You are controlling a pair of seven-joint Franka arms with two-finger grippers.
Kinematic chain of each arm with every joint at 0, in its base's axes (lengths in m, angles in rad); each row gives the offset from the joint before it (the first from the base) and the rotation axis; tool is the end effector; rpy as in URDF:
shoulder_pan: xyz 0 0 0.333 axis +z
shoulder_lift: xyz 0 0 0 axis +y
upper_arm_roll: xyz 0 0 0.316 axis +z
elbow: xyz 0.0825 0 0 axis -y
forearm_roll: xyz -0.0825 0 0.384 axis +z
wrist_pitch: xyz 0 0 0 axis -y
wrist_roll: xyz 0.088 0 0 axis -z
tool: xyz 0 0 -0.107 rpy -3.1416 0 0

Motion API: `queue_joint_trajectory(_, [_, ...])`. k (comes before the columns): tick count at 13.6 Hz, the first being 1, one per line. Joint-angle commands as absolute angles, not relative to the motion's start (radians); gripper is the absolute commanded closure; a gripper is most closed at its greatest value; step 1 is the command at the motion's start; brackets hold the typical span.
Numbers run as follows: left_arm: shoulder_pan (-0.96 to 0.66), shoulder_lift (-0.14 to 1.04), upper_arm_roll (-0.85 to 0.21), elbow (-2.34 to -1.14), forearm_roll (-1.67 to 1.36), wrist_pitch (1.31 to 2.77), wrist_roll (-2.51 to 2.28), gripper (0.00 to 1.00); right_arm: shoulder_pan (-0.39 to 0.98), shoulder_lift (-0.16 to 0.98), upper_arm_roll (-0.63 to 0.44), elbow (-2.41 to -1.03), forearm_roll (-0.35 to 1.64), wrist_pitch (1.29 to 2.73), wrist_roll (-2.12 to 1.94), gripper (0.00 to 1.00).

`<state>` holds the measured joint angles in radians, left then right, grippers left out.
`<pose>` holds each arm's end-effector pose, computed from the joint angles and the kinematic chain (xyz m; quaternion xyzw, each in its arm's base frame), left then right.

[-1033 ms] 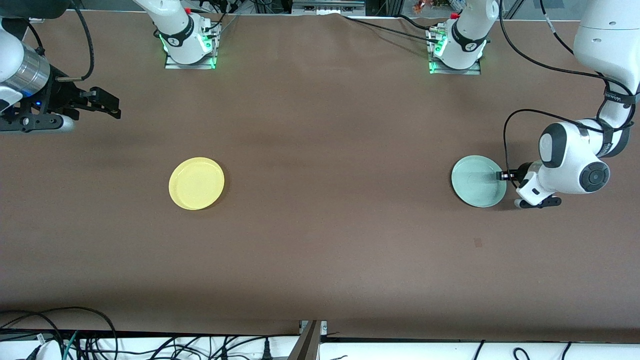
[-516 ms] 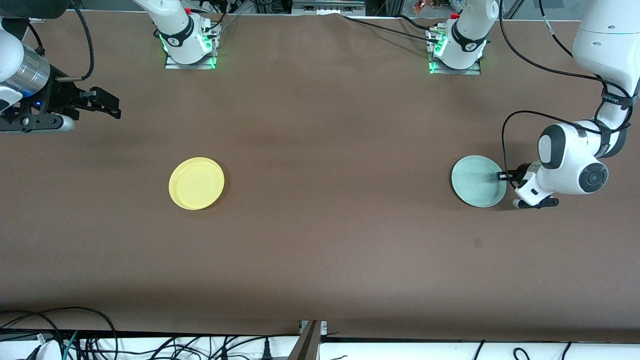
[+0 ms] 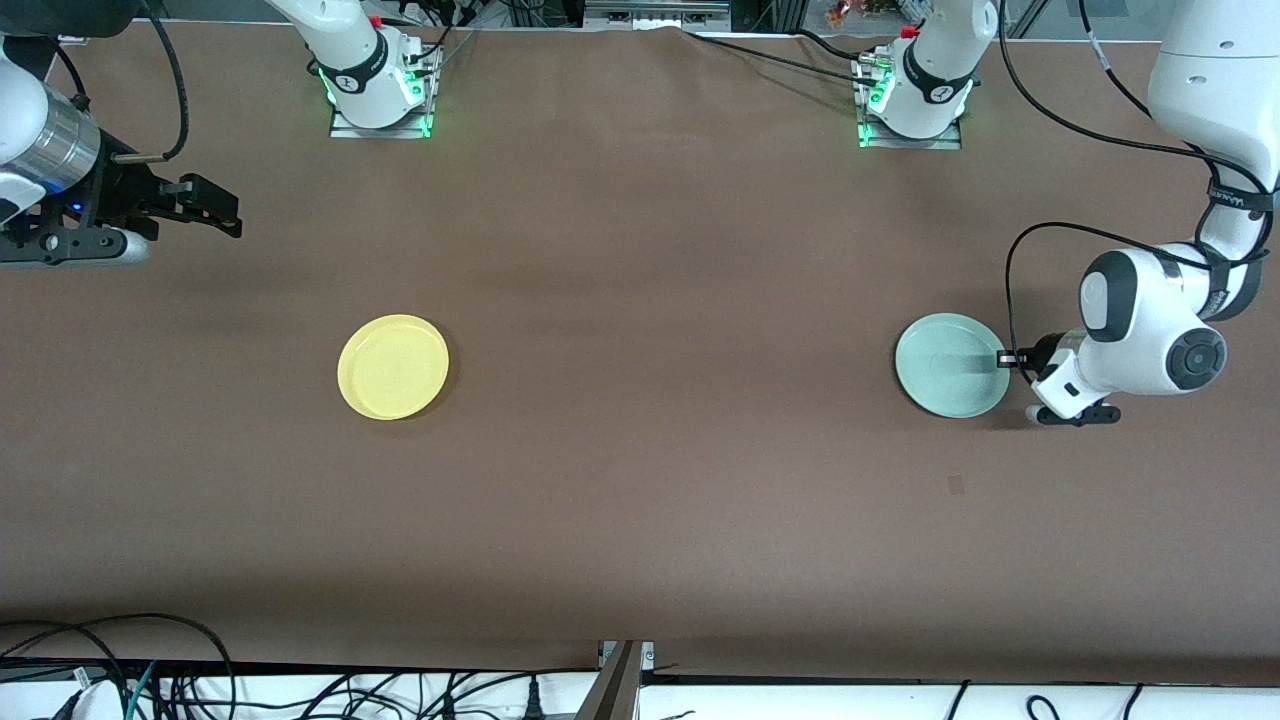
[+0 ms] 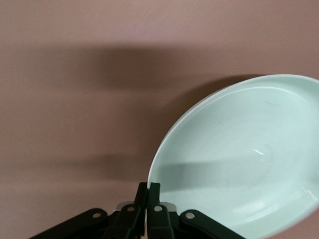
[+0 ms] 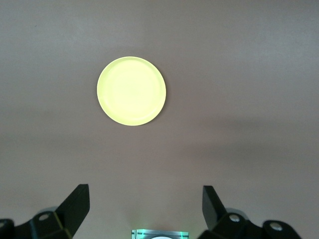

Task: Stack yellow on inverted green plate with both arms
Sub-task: 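Close the left gripper on the green plate rim, then lift and flip the green plate with the left gripper toward the table middle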

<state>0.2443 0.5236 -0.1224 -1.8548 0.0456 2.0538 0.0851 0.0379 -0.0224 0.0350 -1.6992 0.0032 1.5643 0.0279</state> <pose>0.5991 0.0787 0.2175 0.9871 0.0076 -0.1571 0.0296 0.5399 0.0400 0.5760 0.9982 0.0224 -0.0562 0.0016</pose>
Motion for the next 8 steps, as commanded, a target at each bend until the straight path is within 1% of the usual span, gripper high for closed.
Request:
queue_joint_trajectory(1, [0.145,0.546,-0.141,-1.579,0.073,1.817,0.059,1.0,0.037,-0.029,0.038,-1.695,0.011,1.551,0.023,0.0])
queue_joint_trajectory(2, [0.114,0.576,-0.143,-1.507,0.104,1.795,0.031,1.0,0.035,-0.029,0.038,-1.695,0.011,1.551,0.023,0.0])
queue_joint_trajectory(3, [0.086,0.589,-0.143,-1.464,0.129,1.793,0.006,1.0,0.035,-0.029,0.038,-1.695,0.011,1.551,0.023,0.0])
queue_joint_trajectory(8, [-0.128,0.589,-0.135,-1.385,0.285,1.776,-0.165,1.0,0.035,-0.029,0.038,-1.695,0.011,1.551,0.023,0.0])
